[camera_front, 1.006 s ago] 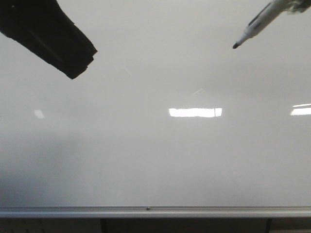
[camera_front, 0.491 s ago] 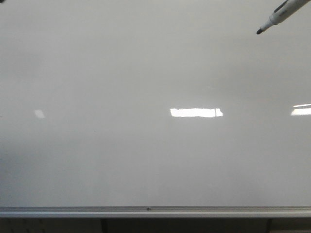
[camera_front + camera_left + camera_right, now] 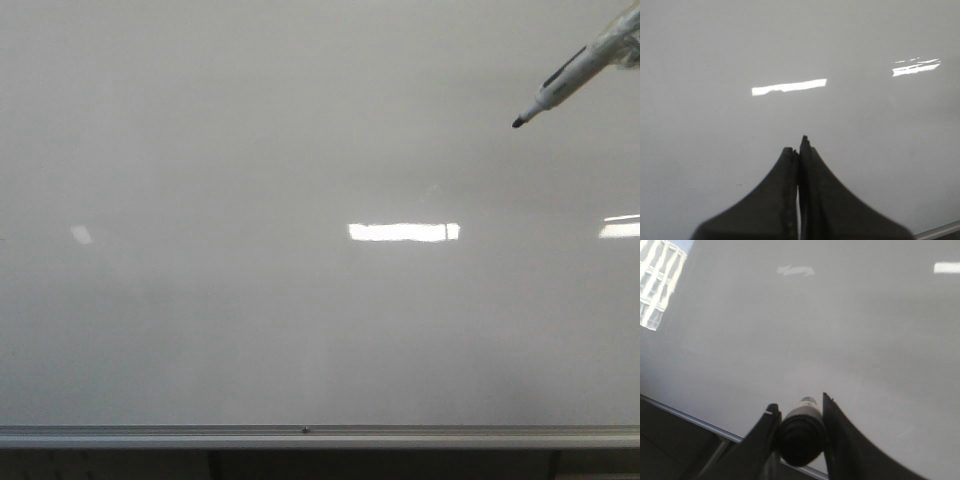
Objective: Write number 1 on whiteboard
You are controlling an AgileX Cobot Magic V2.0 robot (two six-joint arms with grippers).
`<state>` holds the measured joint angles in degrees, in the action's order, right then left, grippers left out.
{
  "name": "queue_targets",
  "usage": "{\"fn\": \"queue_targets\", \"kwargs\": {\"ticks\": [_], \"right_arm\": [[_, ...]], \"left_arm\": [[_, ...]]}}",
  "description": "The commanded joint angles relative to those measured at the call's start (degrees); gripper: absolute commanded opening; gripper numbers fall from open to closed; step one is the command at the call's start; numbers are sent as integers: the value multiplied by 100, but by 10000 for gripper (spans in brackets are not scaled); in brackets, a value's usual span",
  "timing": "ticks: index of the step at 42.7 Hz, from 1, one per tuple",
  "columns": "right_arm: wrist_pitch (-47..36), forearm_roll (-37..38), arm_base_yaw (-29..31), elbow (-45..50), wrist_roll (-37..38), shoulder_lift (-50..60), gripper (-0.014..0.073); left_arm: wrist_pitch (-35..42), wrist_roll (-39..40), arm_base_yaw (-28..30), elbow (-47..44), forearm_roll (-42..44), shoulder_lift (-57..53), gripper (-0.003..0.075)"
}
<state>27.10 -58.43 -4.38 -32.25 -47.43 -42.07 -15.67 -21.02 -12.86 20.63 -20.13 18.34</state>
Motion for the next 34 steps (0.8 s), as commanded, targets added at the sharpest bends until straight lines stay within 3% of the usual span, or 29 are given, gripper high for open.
{"fn": "queue_targets", "kwargs": {"ticks": [1,11,18,25,34], "right_arm": [[-292,-191,34,-388,-117,-401,-60],[-610,-197,-21,-1283,-259,-1507,-60],[-1159,-197,-429,-1763,-463,-2090,-60],[-1701,-197,-898,-2008,-516,-2524,-60],[-1876,-197,-998,-2250,-516,-2975,-60]], "left_arm": [[473,62,17,80,-56,-166,-20],[473,62,17,56,-56,-205,-20],[473,62,17,56,-56,-205,-20],[473,62,17,56,-56,-205,-20],[473,62,17,56,-56,-205,-20]]}}
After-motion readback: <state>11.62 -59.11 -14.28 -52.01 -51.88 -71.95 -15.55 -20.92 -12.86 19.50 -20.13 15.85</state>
